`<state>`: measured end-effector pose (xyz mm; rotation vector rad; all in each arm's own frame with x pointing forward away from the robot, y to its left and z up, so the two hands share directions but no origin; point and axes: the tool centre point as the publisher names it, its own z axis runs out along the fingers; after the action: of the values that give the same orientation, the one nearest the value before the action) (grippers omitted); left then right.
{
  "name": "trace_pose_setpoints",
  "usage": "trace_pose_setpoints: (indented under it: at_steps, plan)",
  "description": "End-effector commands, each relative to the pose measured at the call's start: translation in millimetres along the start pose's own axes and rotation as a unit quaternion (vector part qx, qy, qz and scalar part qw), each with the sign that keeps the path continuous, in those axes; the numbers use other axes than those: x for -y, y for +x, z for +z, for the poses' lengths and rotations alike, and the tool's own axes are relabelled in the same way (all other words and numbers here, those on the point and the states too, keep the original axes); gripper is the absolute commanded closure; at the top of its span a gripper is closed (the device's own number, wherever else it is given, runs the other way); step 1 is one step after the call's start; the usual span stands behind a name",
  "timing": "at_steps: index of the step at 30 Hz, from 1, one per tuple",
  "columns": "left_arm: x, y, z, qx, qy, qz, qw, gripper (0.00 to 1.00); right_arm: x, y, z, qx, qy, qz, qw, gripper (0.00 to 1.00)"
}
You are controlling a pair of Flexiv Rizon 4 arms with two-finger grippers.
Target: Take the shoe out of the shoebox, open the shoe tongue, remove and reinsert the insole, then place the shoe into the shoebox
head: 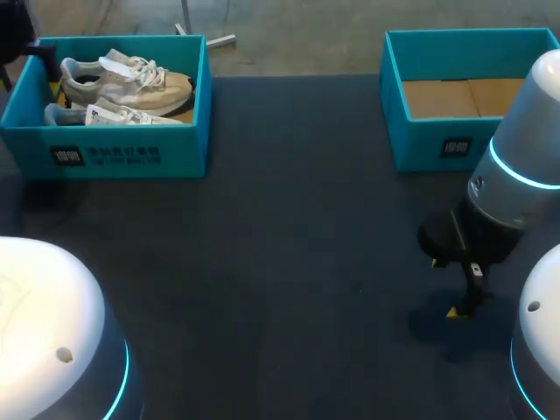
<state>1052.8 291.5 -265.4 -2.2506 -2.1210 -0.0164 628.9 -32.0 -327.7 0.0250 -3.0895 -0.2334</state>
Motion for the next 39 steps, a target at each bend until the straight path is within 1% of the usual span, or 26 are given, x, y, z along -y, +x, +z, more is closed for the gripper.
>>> trace_pose_setpoints:
  at_steps: [1, 4, 5, 6, 8, 9, 10, 12, 14, 16, 20, 22, 24, 39]
  plan:
    - [-0.5, -2.2, 9.4, 0.003, -0.004, 0.0, 1.0, 0.0, 0.0, 0.9, 1.3, 0.001, 0.0, 0.0, 1.0, 0.0]
    - [-2.5, -6.3, 14.5, 0.007, 0.0, 0.004, 1.0, 0.0, 0.0, 0.9, 1.3, 0.001, 0.0, 0.0, 1.0, 0.0]
    - [-2.2, -8.6, 17.0, 0.006, 0.0, 0.006, 1.0, 0.04, 0.0, 0.9, 1.3, 0.001, 0.0, 0.0, 1.0, 0.0]
    - [-2.9, -9.6, 18.5, 0.007, 0.002, 0.007, 1.0, 0.1, 0.0, 0.9, 1.3, 0.001, 0.0, 0.0, 1.0, 0.0]
    - [-3.8, -11.2, 21.5, 0.01, 0.004, 0.011, 1.0, 0.1, 0.0, 0.9, 1.3, 0.001, 0.0, 0.0, 1.0, 0.0]
    - [-4.3, -11.6, 23.5, 0.009, 0.005, 0.011, 1.0, 0.18, 0.0, 0.9, 1.3, 0.001, 0.0, 0.0, 1.0, 0.0]
    - [-4.6, -11.9, 26.3, 0.009, 0.009, 0.013, 1.0, 0.18, 0.0, 0.9, 1.3, 0.001, 0.0, 0.0, 1.0, 0.0]
    - [-4.3, -12.5, 29.9, 0.007, 0.011, 0.015, 1.0, 0.13, 0.0, 0.9, 1.3, 0.001, 0.0, 0.0, 1.0, 0.0]
    - [-3.6, -12.8, 34.6, 0.002, 0.012, 0.019, 1.0, 0.03, 0.0, 0.9, 1.3, 0.001, 0.0, 0.0, 1.0, 0.0]
    - [-4.0, -12.8, 38.7, 0.0, 0.015, 0.019, 1.0, 0.0, 0.0, 0.9, 1.3, 0.001, 0.0, 0.0, 1.0, 0.0]
    - [-4.3, -13.7, 46.3, -0.004, 0.019, 0.021, 1.0, 0.0, 0.0, 0.9, 1.3, 0.001, 0.0, 0.0, 1.0, 0.0]
    - [-4.4, -13.8, 46.9, -0.004, 0.018, 0.021, 1.0, 0.0, 0.0, 0.9, 1.3, 0.001, 0.0, 0.0, 1.0, 0.0]
    - [-5.7, -14.3, 53.2, -0.006, 0.019, 0.021, 1.0, 0.01, 0.0, 0.9, 1.3, 0.001, 0.0, 0.0, 1.0, 0.0]
    - [-6.6, -18.9, 75.4, -0.019, 0.033, 0.011, 0.999, 0.07, 0.0, 0.9, 1.3, 0.001, 0.0, 0.0, 1.0, 0.0]
